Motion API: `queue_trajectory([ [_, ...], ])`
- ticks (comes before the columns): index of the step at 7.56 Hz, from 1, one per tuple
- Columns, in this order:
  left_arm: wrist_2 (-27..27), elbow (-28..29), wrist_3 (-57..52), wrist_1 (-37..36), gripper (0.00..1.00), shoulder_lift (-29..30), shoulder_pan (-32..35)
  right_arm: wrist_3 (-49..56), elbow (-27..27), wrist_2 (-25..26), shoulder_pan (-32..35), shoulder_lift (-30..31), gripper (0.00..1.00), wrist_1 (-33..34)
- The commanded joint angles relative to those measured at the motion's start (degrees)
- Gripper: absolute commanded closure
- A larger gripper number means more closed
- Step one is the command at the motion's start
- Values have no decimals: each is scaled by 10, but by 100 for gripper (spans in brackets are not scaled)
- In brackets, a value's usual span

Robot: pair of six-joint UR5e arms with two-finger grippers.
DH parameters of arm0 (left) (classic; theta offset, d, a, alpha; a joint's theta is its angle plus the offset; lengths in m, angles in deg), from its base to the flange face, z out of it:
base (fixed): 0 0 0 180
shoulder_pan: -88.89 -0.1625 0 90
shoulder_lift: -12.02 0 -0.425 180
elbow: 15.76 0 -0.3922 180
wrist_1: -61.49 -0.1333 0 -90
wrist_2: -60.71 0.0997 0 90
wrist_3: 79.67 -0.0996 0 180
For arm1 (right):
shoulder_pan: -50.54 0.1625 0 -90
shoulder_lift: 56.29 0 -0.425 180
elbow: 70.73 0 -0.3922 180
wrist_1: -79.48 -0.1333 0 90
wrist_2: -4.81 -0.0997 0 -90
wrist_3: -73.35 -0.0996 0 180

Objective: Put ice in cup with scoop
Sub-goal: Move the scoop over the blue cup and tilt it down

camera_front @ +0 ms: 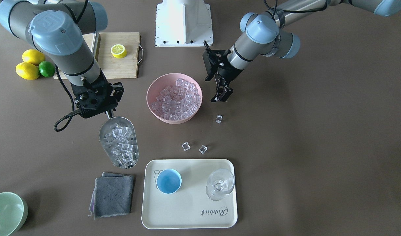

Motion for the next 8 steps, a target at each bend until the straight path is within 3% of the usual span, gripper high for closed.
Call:
queue_trajectory([
  [1, -1, 0, -2, -3, 2, 3, 0, 9, -130, -73, 36, -101, 100, 34],
  [3, -1, -1, -5, -6, 2, 4, 0, 36, -186, -74, 37, -159, 100, 87],
  [5, -1, -1, -6, -7, 2, 4, 0, 170, -246, -49, 37, -241, 100, 211],
  [8, -1, -1, -6, -7, 2, 4, 0, 253, -256, 1, 35, -261, 100, 283],
])
